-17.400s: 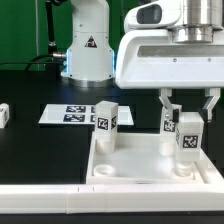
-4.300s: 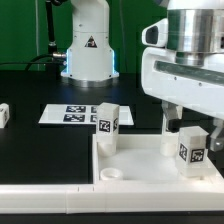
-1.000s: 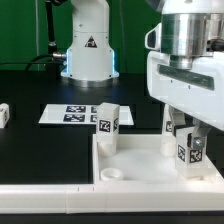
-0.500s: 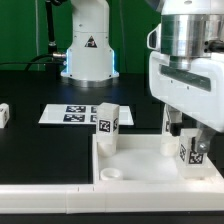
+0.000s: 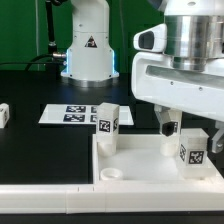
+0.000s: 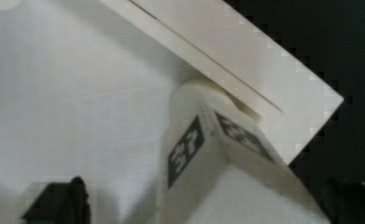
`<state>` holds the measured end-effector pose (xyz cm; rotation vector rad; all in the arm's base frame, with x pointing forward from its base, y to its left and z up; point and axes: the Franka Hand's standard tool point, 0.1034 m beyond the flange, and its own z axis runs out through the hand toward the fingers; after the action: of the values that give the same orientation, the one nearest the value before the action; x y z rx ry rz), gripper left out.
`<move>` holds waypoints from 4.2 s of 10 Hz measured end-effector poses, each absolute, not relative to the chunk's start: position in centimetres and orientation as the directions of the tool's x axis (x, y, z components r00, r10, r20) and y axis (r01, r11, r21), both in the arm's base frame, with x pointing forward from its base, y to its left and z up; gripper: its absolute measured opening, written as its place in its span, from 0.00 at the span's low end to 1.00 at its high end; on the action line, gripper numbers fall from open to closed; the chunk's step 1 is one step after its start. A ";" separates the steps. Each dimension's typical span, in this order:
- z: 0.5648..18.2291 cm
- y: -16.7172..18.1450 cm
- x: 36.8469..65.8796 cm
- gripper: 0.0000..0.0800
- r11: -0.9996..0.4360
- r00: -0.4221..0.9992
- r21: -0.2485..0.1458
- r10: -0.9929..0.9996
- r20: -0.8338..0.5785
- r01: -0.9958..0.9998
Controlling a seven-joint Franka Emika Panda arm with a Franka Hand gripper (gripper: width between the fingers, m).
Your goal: Assemble square table
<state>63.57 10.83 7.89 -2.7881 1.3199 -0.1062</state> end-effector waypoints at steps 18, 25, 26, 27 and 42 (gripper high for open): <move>7.7 11.3 63.9 0.36 -0.901 0.895 -0.037 -0.434 0.108 -0.432; 7.6 11.4 63.6 0.36 -0.264 0.265 -0.126 -0.964 0.012 -0.956; 7.6 11.4 63.6 0.46 -0.234 0.235 -0.126 -0.972 0.008 -0.964; 7.6 11.4 63.6 0.46 -0.244 0.245 -0.127 -0.969 0.009 -0.961; 7.7 12.0 63.9 0.81 -1.000 0.993 0.010 -0.006 0.121 -0.007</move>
Offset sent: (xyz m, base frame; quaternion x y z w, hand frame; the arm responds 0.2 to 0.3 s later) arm 0.0071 0.0143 0.0001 0.0224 0.0053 -0.1704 0.9851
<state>63.92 11.98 7.72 -3.1460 0.0100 -0.1903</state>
